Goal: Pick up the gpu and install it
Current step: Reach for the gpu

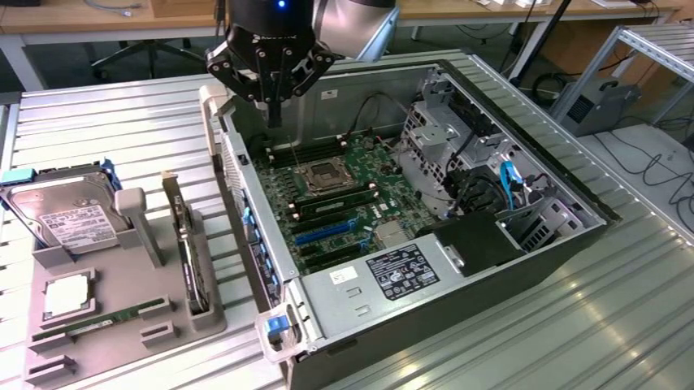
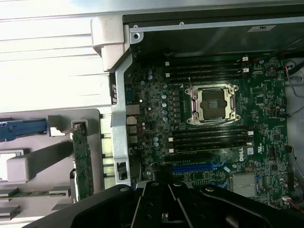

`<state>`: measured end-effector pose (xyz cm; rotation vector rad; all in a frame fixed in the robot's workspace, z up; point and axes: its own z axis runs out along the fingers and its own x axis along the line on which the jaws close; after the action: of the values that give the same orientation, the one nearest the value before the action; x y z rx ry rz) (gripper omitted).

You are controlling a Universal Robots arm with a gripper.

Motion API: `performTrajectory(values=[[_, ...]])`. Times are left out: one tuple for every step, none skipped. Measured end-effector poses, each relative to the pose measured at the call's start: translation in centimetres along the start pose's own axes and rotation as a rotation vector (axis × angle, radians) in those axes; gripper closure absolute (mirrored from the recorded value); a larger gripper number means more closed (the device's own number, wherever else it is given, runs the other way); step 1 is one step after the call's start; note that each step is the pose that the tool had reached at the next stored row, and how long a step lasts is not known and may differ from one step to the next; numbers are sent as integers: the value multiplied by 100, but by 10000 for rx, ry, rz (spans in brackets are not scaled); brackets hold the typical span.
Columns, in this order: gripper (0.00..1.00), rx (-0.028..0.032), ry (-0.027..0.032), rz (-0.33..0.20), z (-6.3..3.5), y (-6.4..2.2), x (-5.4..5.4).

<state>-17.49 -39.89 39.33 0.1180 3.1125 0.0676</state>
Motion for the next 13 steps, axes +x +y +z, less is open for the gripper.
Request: performTrajectory(values=[[89,0,-1,1,0,0,4],[89,0,0,0,0,-1,8],[89,0,0,0,0,-1,12],[89,0,-1,0,0,-1,16],[89,0,0,0,0,-1,20],[89,0,0,0,-1,-2,24],[89,0,0,-1,-1,-2,27],[89,0,0,0,-1,-2,30],[89,0,0,-1,-1,-2,32],[89,0,0,0,-1,-3,36],[89,-1,0,0,-1,-3,38],[89,-1,-1,0,-1,-3,41],[89,-1,-1,0,-1,-3,44]])
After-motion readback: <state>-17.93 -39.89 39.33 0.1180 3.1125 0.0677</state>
